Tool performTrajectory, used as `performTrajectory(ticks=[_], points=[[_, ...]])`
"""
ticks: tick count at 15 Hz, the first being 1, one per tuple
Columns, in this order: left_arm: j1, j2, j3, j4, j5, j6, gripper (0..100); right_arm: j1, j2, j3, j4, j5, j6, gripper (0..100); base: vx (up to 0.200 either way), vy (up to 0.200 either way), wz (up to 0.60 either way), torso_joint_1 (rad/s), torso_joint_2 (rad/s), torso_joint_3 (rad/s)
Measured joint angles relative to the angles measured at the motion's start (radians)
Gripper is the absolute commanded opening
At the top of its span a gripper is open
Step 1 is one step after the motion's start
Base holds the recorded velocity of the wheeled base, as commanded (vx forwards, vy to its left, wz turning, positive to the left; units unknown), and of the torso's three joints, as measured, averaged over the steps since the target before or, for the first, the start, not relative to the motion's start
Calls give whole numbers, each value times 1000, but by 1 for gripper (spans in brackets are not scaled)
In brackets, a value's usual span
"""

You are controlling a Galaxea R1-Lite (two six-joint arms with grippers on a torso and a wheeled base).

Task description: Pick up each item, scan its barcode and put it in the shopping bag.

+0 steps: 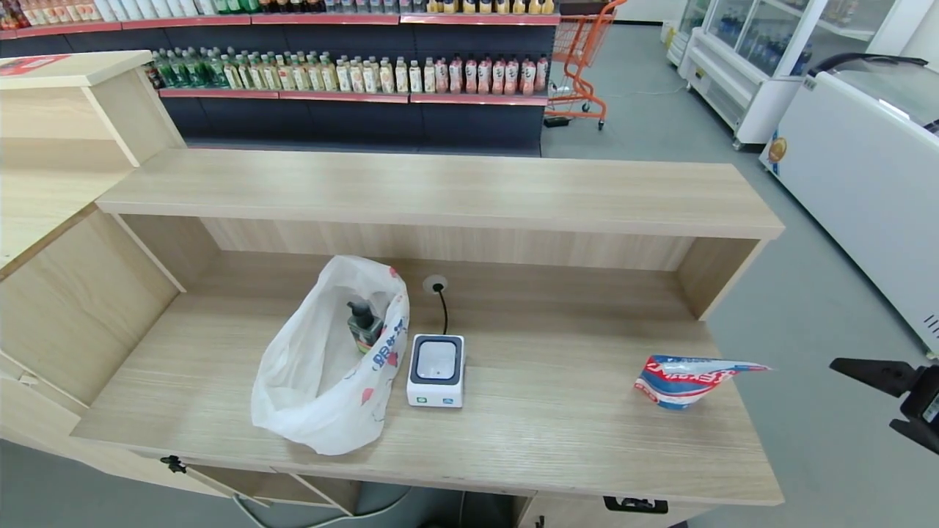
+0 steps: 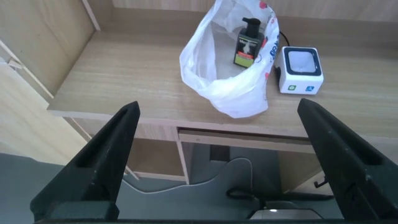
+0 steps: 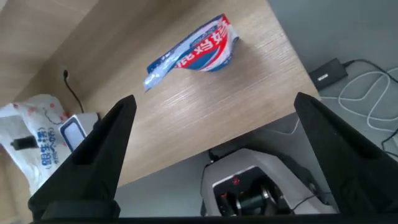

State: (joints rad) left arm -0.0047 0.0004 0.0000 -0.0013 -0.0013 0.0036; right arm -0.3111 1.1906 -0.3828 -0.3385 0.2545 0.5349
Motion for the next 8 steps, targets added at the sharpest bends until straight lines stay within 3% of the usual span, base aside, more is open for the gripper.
performTrajectory(ticks=[5,8], points=[[1,0,0,0,0,0,100,9,103,-61,-7,-19,125,100,0,0,0,0,0,0],[1,0,0,0,0,0,100,18,227,-65,-54,-100,141,100,0,0,0,0,0,0]])
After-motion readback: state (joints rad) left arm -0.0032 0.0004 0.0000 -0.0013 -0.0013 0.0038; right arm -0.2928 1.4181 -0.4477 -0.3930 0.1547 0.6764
